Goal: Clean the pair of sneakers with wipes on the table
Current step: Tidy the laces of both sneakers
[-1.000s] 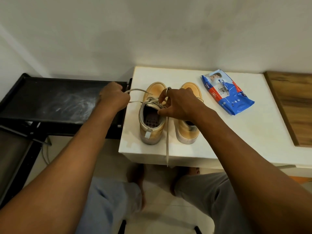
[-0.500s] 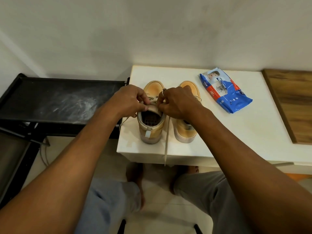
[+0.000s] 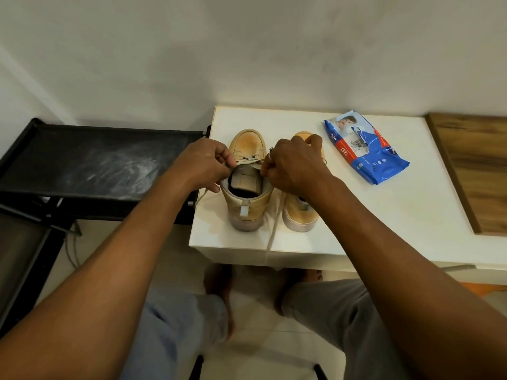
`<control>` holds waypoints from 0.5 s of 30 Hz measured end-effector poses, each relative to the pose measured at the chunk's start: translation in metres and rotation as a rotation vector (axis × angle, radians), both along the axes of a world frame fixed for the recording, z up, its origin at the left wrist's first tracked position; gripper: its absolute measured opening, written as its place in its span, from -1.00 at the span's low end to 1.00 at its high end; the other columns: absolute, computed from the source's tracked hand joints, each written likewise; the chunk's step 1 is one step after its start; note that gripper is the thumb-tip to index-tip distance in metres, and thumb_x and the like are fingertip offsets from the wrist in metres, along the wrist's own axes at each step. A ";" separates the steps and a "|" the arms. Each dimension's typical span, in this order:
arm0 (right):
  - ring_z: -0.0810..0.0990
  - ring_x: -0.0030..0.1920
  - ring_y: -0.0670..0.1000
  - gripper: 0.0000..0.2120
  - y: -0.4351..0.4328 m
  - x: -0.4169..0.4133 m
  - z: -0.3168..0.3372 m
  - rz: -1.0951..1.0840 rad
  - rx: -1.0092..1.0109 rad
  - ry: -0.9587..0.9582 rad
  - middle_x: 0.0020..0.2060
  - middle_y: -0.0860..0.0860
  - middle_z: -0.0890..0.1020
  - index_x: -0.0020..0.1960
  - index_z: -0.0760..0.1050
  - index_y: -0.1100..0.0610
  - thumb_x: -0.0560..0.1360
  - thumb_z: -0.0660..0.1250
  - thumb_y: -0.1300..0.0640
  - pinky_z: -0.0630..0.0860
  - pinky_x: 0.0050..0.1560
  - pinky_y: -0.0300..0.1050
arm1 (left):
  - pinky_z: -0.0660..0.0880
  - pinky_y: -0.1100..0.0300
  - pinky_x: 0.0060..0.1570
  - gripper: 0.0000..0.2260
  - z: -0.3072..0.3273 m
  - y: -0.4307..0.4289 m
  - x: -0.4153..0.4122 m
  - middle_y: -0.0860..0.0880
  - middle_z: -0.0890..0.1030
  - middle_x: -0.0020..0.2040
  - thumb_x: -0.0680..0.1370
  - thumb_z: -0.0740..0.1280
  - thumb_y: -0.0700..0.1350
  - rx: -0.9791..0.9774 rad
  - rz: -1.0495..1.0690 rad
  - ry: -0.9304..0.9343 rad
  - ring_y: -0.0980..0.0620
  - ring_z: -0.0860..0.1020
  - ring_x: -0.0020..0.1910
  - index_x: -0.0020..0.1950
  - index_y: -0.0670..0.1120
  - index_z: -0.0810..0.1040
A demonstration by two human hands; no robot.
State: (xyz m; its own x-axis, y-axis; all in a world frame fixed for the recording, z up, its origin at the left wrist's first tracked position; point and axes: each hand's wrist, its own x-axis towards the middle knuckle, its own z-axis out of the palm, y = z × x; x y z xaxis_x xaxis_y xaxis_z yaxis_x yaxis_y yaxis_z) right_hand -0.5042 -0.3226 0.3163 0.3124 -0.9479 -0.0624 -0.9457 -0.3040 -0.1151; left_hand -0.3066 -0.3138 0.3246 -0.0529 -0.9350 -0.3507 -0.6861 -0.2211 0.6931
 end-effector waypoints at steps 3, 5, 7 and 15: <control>0.44 0.15 0.15 -0.67 0.011 0.015 -0.003 0.100 -0.063 0.119 0.05 0.04 0.56 -0.01 0.60 0.04 0.47 0.27 -0.18 0.20 0.26 0.26 | 0.67 0.15 -0.29 -0.83 -0.002 -0.003 -0.002 -0.08 0.64 -0.18 0.54 0.40 -0.30 -0.026 -0.012 -0.004 -0.02 0.69 -0.27 -0.10 -0.03 0.64; 0.40 0.19 0.17 -0.54 0.016 0.025 -0.008 0.088 -0.029 0.201 0.08 0.06 0.52 0.04 0.59 0.04 0.38 0.34 -0.31 0.17 0.28 0.28 | 0.65 0.19 -0.31 -0.83 -0.003 -0.003 -0.003 -0.07 0.65 -0.18 0.54 0.40 -0.30 -0.039 -0.018 -0.009 0.01 0.69 -0.26 -0.10 -0.01 0.65; 0.36 0.22 0.18 -0.53 0.016 0.033 -0.010 0.031 -0.054 0.251 0.12 0.07 0.50 0.09 0.57 0.03 0.36 0.39 -0.29 0.17 0.29 0.25 | 0.64 0.22 -0.33 -0.81 -0.005 -0.002 -0.003 -0.05 0.65 -0.16 0.54 0.39 -0.29 -0.047 -0.021 0.001 0.02 0.69 -0.23 -0.09 0.00 0.66; 0.39 0.20 0.18 -0.70 0.015 0.047 -0.017 0.015 -0.130 0.200 0.10 0.10 0.50 0.14 0.57 0.08 0.46 0.35 0.00 0.23 0.24 0.19 | 0.53 0.42 -0.43 -0.66 -0.005 0.001 -0.003 0.05 0.56 0.06 0.59 0.34 -0.28 -0.093 -0.101 -0.025 0.06 0.62 -0.23 0.28 0.07 0.64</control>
